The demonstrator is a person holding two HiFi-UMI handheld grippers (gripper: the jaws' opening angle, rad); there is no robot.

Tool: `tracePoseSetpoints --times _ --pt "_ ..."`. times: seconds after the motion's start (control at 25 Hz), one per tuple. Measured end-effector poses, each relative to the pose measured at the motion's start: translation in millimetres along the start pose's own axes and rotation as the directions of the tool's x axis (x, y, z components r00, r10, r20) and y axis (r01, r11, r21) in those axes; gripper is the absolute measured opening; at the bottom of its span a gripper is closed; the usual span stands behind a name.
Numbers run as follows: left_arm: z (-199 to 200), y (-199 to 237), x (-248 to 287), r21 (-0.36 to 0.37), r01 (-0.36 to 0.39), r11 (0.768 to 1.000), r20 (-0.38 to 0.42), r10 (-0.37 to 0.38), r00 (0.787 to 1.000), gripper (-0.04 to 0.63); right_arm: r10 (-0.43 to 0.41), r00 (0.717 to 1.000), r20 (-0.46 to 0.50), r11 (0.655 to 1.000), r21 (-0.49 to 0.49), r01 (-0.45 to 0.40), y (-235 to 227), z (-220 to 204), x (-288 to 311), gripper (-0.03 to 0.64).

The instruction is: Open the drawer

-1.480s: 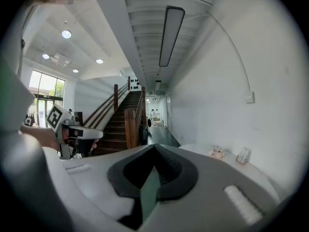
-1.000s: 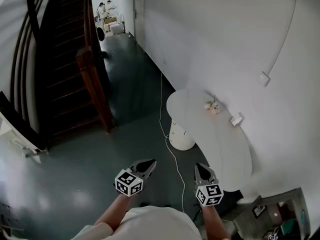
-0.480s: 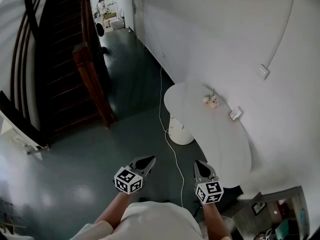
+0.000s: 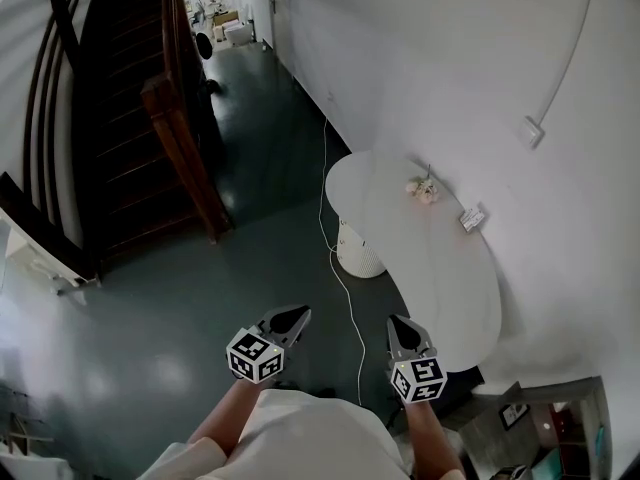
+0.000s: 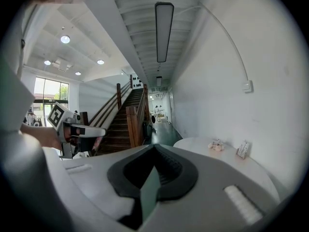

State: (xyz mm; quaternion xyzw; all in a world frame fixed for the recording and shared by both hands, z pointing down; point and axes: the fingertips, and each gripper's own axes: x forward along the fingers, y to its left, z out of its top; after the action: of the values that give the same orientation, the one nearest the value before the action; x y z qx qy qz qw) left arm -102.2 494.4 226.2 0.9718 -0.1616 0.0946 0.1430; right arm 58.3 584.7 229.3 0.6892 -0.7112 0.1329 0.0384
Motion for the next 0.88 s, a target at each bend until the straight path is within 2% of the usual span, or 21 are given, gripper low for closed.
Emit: tracePoseSetpoints --times 0.44,0.88 --pt "-6 16 9 -0.018 -0.029 0.999 -0.012 0.029 1.000 0.006 0.024 0.999 -0.036 1.000 0.002 -0.024 -6 -8 22 0.011" --pt "11 82 32 -0.015 -0.006 1.000 -0.012 0.006 1.000 0.006 0.001 0.999 -0.052 1.000 -0.009 -0.001 -6 3 87 0.011"
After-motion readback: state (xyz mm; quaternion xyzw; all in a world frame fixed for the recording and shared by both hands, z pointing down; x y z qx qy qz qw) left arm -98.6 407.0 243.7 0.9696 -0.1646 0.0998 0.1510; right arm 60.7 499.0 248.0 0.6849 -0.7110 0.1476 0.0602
